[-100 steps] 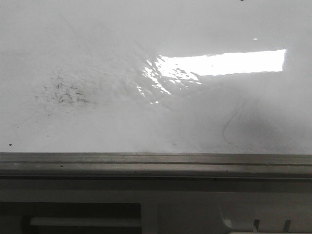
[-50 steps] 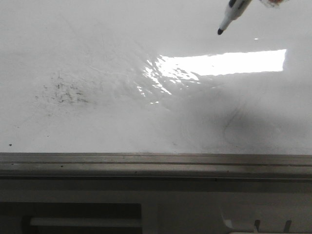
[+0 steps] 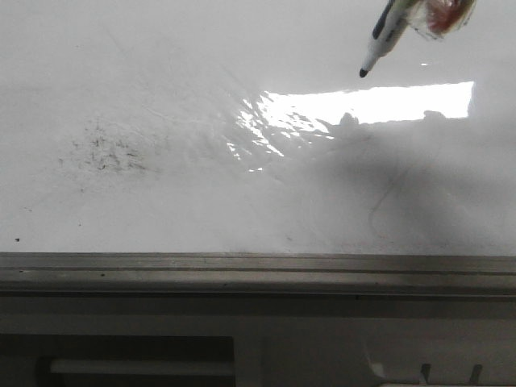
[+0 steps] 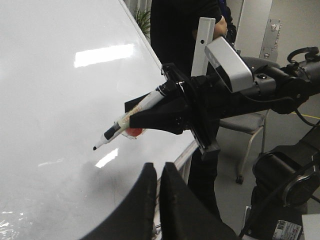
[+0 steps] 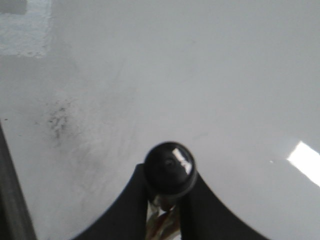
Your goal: Write number 8 on whiteboard
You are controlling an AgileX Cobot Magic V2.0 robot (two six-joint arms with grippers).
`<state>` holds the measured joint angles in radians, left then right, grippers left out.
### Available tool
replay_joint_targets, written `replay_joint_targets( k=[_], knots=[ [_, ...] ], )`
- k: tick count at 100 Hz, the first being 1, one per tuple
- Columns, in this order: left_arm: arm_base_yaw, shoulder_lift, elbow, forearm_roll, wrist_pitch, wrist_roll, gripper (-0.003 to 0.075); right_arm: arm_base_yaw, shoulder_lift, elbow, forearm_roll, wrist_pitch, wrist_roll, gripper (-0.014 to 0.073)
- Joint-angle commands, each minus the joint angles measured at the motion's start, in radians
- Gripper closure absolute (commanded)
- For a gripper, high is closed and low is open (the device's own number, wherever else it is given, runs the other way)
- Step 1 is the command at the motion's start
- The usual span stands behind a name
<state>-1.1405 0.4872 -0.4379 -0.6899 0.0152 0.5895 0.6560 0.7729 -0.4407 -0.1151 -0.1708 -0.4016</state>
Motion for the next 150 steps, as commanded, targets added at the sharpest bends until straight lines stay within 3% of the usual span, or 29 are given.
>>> replay_joint_targets(
  k=[1,88,114,150],
  knots=[
    [-0.003,0.005,-0.029,-0.008,-0.053,-0.007,0.0741,-0.047,0.002,-0.028,0.020,-0.120,-0.008,0.0655],
    [-0.003,0.042,-0.029,-0.008,-0.044,-0.007,0.0741,-0.065,0.161,-0.028,0.051,-0.137,-0.006,0.0656],
    [-0.003,0.042,-0.029,-0.008,-0.034,-0.007,0.0741,-0.065,0.162,-0.028,0.051,0.043,0.000,0.0657],
    [-0.003,0.042,-0.029,-0.008,-0.031,-0.007,0.0741,-0.065,0.160,-0.028,0.060,0.158,0.010,0.0657]
  ],
)
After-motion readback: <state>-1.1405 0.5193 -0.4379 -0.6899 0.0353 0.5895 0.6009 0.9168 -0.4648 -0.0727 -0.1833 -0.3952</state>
